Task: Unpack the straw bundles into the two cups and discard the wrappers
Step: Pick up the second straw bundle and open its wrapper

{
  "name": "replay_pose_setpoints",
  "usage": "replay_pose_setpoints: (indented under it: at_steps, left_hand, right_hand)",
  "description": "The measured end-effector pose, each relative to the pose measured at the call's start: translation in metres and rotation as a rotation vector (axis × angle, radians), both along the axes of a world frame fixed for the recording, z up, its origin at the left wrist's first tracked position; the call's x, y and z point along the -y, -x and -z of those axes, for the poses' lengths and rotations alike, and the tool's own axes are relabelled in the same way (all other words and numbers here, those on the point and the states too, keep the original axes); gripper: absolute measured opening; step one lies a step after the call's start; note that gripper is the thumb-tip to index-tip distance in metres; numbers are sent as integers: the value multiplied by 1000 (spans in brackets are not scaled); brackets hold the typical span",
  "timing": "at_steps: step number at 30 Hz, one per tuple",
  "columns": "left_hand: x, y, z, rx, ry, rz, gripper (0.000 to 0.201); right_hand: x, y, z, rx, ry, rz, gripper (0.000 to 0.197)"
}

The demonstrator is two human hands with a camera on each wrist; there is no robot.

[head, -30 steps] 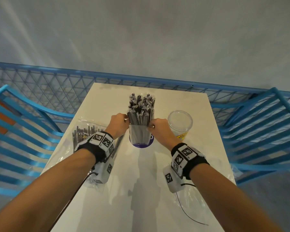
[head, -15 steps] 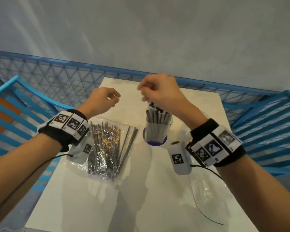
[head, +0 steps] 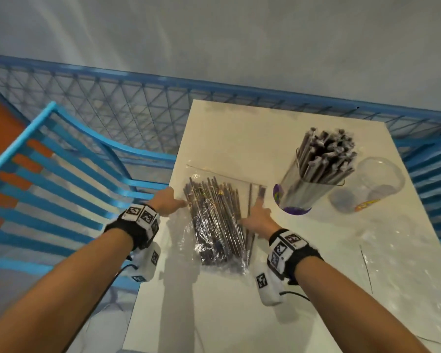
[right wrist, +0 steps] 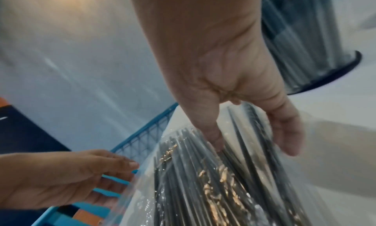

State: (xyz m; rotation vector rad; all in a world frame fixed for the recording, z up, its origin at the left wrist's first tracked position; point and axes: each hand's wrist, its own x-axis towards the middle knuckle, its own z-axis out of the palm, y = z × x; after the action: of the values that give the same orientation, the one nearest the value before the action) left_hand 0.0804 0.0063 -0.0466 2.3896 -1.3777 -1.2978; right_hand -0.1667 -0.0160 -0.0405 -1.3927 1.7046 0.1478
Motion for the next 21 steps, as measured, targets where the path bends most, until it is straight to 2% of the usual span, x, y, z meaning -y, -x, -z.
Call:
replay_pose_setpoints:
  at_steps: [2,3,5,8,12,16,18,21]
  left_hand:
    - [-1,4,6,-218,-2,-168,72]
    - [-1,6,7,-278,-3,-200,65]
    - [-2,10,5,-370,-17,-195,52]
    - [-3,10,-3,-509,7,-182,57]
    - [-7,15,-30,-786,92,-243,83]
    - [-11,16,-66,-857,224,-245,107]
    - [-14,17,-85,-882,301,-201,100]
    - [-21,27,-113,-895,379,-122,69]
  right_hand:
    - [-2,0,1,67,83,109,93]
    - [-3,0,2,93,124,156,89]
    - [-3,-1,-1,152,163,241,89]
    - [-7,-1,-15,262,137,284,90]
    - [-29,3,-56,412,194,55,53]
    - [-58,21,-95,569,251,-170,51]
    - [-67,35,-107,553,274,-275,49]
    - [-74,61,-129,536,264,-383,42]
